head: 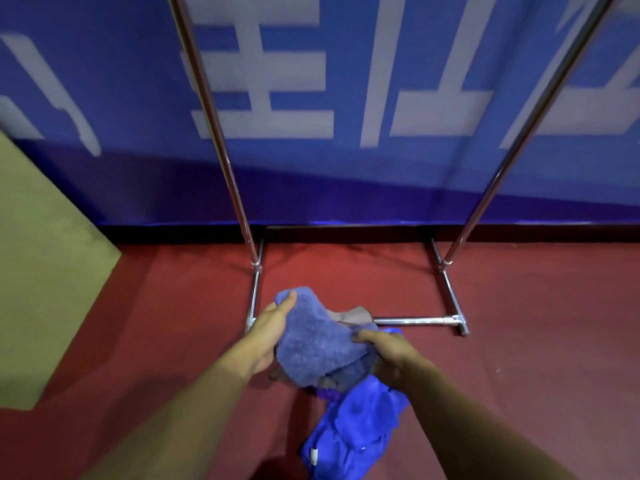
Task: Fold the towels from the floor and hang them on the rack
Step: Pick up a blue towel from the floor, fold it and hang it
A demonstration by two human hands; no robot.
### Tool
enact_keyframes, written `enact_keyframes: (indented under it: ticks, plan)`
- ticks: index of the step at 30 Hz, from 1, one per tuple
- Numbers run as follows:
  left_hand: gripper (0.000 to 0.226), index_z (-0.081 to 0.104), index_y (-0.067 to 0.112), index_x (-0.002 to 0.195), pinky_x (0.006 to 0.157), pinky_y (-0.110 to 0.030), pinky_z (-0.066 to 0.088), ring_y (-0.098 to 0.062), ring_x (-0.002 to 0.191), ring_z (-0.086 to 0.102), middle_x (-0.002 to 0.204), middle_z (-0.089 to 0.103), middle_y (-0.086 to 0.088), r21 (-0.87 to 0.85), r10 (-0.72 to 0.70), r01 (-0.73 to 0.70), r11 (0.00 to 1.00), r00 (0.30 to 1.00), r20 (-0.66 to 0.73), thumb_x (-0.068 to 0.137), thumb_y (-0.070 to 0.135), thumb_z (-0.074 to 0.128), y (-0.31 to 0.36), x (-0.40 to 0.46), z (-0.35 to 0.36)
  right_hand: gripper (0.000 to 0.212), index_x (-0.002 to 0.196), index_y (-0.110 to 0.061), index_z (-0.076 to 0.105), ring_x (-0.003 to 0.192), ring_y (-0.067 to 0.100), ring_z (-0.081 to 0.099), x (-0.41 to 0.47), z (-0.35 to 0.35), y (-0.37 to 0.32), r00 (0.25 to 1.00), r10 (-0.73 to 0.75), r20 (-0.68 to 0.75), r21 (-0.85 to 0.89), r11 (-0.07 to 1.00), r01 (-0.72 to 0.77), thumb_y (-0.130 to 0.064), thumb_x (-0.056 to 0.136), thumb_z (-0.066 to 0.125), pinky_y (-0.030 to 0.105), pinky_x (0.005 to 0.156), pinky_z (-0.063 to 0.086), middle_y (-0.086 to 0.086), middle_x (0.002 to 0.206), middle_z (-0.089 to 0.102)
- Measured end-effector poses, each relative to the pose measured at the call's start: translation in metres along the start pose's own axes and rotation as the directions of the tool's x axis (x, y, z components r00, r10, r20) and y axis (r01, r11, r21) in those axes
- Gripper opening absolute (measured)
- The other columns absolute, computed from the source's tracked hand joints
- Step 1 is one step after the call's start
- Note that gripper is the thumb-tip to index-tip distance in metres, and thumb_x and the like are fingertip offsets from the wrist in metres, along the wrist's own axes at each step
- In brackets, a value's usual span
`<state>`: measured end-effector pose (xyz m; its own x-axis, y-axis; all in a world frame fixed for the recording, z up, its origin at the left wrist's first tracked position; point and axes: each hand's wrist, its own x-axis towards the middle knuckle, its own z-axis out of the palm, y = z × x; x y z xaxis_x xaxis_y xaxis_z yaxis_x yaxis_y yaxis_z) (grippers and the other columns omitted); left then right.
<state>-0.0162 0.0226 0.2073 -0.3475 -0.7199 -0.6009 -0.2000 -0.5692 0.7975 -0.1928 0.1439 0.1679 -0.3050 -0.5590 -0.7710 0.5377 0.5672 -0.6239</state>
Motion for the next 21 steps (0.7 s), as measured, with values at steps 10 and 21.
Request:
enact_keyframes:
  ticks: [10,21]
  plan:
    - [0.045,0.069,0.008,0.118,0.098,-0.044,0.055,-0.027,0.100,0.070,0.106,0.075,-0.014,-0.240,0.271,-0.258,0.936,0.962,0.022,0.098,0.047,0.057,0.121,-0.143,0.028,0.048,0.127,-0.004,0.068,0.124,0.037,0.060,-0.180,0.013,-0.062,0.898,-0.156,0.412,0.278,0.960,0.040,-0.031,0.087,0.074,0.052,0.109,0.045,0.022,0.134,0.063]
    - [0.044,0.068,0.016,0.120,0.102,-0.049,0.053,-0.030,0.107,0.072,0.110,0.076,-0.013,-0.255,0.368,-0.342,0.904,0.928,0.059,0.098,0.052,0.055,0.140,-0.220,0.001,0.066,0.132,-0.002,0.063,0.128,0.043,0.055,-0.253,0.031,-0.057,0.824,-0.213,0.525,0.364,0.932,0.009,-0.055,0.095,0.056,0.055,0.115,0.036,0.028,0.141,0.054]
